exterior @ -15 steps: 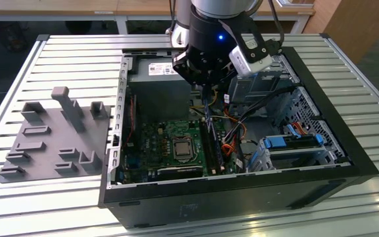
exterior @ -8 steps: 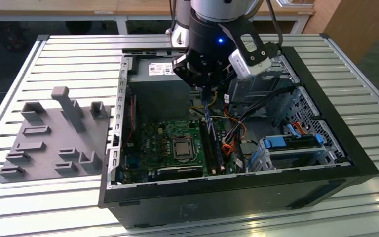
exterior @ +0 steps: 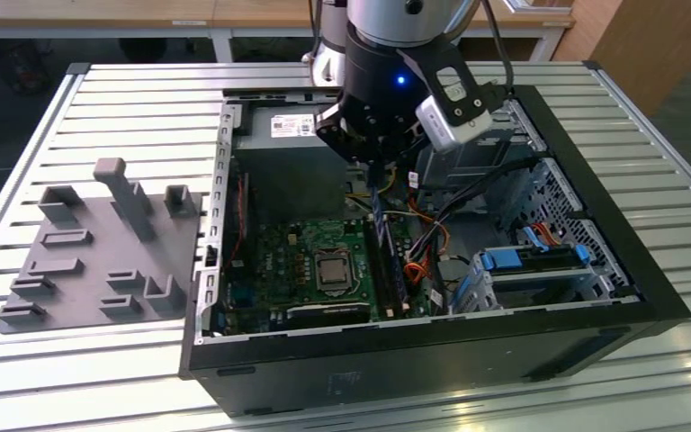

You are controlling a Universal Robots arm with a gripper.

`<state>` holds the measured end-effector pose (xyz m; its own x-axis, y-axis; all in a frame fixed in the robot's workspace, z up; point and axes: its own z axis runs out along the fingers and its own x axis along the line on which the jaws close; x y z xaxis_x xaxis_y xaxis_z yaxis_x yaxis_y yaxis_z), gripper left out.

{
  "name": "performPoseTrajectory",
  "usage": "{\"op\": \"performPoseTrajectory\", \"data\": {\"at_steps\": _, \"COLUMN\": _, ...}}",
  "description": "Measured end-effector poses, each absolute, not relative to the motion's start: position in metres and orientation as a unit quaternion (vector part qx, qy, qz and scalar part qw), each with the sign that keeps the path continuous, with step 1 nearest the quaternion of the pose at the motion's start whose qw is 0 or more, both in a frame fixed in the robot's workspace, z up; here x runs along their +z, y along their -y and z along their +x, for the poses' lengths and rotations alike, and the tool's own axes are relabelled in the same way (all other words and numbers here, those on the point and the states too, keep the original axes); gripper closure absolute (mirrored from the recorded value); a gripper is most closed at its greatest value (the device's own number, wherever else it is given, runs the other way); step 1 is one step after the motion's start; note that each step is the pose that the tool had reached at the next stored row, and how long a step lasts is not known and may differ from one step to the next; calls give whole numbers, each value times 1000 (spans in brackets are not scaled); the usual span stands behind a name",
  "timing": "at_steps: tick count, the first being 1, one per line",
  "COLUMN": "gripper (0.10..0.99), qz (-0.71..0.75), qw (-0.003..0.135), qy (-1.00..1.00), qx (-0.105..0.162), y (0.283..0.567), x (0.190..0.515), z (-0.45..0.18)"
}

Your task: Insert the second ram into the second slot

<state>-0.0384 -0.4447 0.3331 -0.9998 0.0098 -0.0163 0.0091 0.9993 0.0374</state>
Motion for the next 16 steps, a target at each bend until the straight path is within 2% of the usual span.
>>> {"op": "performPoseTrajectory", "data": {"at_steps": 16, "gripper": 965, "qz": 5, "qw": 8, "qy": -1000, "qx": 19, "y": 445, "x": 323, "z": -38}}
